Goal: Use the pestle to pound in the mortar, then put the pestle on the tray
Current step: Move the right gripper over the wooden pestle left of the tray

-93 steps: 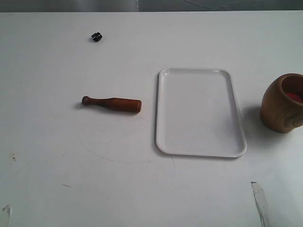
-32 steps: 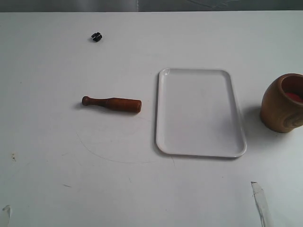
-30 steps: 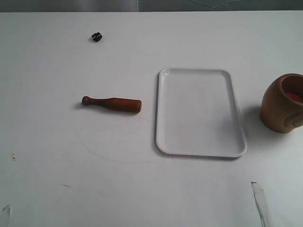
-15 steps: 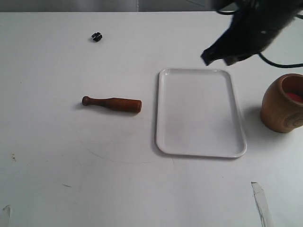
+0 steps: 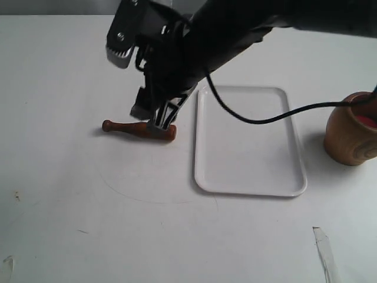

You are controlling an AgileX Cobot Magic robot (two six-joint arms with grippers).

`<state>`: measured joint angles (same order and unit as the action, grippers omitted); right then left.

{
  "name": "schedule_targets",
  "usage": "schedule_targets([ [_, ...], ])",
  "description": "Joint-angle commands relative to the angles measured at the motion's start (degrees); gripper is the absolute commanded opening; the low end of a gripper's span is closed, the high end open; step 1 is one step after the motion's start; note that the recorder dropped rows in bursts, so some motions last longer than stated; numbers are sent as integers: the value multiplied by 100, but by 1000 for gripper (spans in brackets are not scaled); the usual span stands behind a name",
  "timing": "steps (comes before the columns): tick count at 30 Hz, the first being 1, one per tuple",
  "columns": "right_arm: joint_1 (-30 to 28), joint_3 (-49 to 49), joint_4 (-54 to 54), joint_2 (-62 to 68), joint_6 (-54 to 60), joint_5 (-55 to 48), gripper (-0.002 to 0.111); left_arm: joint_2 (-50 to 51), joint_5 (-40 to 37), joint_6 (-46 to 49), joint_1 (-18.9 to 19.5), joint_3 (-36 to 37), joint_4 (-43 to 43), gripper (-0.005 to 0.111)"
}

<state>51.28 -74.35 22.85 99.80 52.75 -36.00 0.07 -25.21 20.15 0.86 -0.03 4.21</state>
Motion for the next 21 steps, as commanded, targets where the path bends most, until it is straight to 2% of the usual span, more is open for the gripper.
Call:
schedule_targets([
  [1,322,-41,-413,370,-108,745,96,-7,17,-47,-44,3,-42,0],
  [3,425,-105,-845,583,-299,715,96,-7,17,-47,-44,3,-42,0],
  [6,467,-557,-1180,1062,-836,109,94,-7,17,-47,-44,3,-42,0],
  [11,467,-2132,-1465,1929,-1879,-1310,92,-7,17,-47,-44,3,-42,0],
  [14,467,-2716,-1808,2203,-2396,-1254,92,-7,17,-47,-44,3,-42,0],
  [16,467,-2948,-2034,2243,-3190,-1492,92,-7,17,-47,-44,3,-42,0],
  [18,467,-2948,-1964,2314,-2460,-1827,92,-7,17,-47,-44,3,-42,0],
  [21,475,-2948,-2069,2564,-1993,-1872,92,-7,17,-47,-44,3,-42,0],
])
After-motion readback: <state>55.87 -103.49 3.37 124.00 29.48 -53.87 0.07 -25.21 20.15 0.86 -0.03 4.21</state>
